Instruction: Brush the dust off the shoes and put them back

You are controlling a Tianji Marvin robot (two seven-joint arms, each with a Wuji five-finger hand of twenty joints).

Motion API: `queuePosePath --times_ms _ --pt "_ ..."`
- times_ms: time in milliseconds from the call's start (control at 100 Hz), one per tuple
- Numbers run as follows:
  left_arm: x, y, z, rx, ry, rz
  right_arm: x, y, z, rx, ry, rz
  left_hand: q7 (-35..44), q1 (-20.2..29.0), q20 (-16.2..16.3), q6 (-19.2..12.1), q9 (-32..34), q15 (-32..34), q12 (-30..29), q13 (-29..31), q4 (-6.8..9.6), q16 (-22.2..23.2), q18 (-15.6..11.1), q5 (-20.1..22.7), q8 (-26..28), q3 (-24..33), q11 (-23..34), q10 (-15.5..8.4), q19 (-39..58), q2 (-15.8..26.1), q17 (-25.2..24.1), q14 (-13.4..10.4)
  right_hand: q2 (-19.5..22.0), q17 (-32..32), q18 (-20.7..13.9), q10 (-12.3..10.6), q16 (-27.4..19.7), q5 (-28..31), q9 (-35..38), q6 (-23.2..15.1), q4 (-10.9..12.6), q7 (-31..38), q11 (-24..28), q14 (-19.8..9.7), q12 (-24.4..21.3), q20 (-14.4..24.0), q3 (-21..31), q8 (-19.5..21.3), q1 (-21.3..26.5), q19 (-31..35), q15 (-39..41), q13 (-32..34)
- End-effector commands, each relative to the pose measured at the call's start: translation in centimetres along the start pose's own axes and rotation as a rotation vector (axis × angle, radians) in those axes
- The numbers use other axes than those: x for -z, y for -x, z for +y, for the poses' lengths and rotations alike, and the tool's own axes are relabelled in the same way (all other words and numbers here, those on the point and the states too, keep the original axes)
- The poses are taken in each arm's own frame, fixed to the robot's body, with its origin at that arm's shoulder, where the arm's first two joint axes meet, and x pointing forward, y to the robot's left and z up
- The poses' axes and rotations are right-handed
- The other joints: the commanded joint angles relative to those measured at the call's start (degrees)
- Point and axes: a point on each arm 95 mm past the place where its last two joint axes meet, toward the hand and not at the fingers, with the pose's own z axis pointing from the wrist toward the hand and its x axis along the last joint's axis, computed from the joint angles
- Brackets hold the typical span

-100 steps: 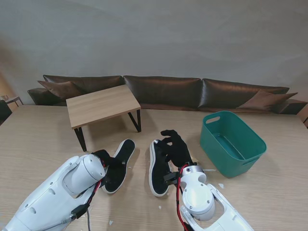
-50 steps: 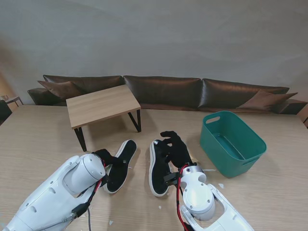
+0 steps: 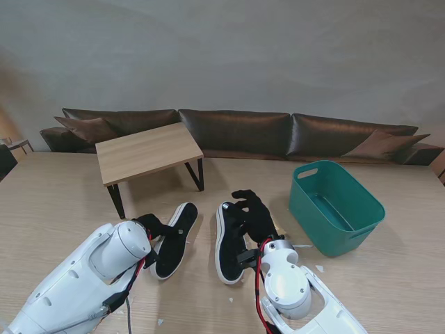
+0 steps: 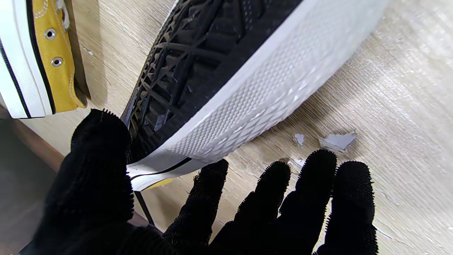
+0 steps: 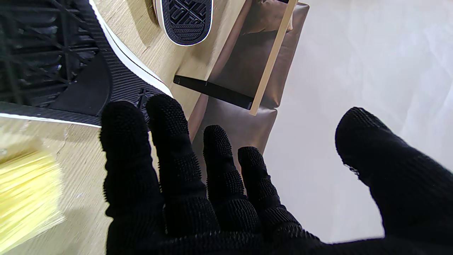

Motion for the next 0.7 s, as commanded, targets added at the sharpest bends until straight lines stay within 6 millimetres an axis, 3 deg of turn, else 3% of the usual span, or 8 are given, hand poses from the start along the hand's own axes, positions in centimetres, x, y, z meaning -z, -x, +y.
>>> queuePosePath --times_ms 0,200,690 --pt "0.12 -0.45 0.07 0.013 0.025 0.015 0.13 -0.05 -0.31 -0.003 -0.018 -0.002 -0.2 1.2 -0.6 -0.4 -1.2 -0.8 -0.5 -2.4 2.22 -0.6 2.6 -0.5 -0.2 -1.4 0.3 0.3 -1.0 1.5 -0.5 1.3 2.0 -22.0 -1.9 -0.1 0.0 0.6 -0.9 -0.9 1.9 -0.4 -0.3 0.6 -0.6 0.5 0.1 -0.6 -2.3 -1.4 0.5 -0.6" --pt "0.03 -0.27 -0.01 0.018 0.029 0.023 0.04 -0.15 -0.28 0.000 -0.017 -0.001 0.2 1.3 -0.7 -2.2 -0.9 -0.8 -0.5 -2.4 2.22 -0.7 2.5 0.3 0.0 -1.6 0.4 0.0 -1.4 1.4 -0.6 1.1 2.0 -22.0 -1.8 -0.1 0.0 0.6 -0.9 -1.0 1.9 -0.4 -0.3 0.7 -0.6 0.5 0.1 -0.6 -2.2 -1.4 0.5 -0.6" --pt "0.40 -0.39 -0.09 0.021 0.021 0.028 0.10 -0.01 -0.34 -0.001 -0.021 -0.009 0.2 1.5 -0.5 -2.0 -0.9 -1.0 -0.5 -2.7 2.28 -0.7 2.5 0.4 0.0 -2.2 0.4 0.5 -1.8 1.5 -0.7 1.3 2.0 -22.0 -1.8 -0.1 0.0 0.7 -0.9 -0.9 1.9 -0.4 -0.3 0.6 -0.6 0.5 0.1 -0.5 -2.3 -1.5 0.5 -0.6"
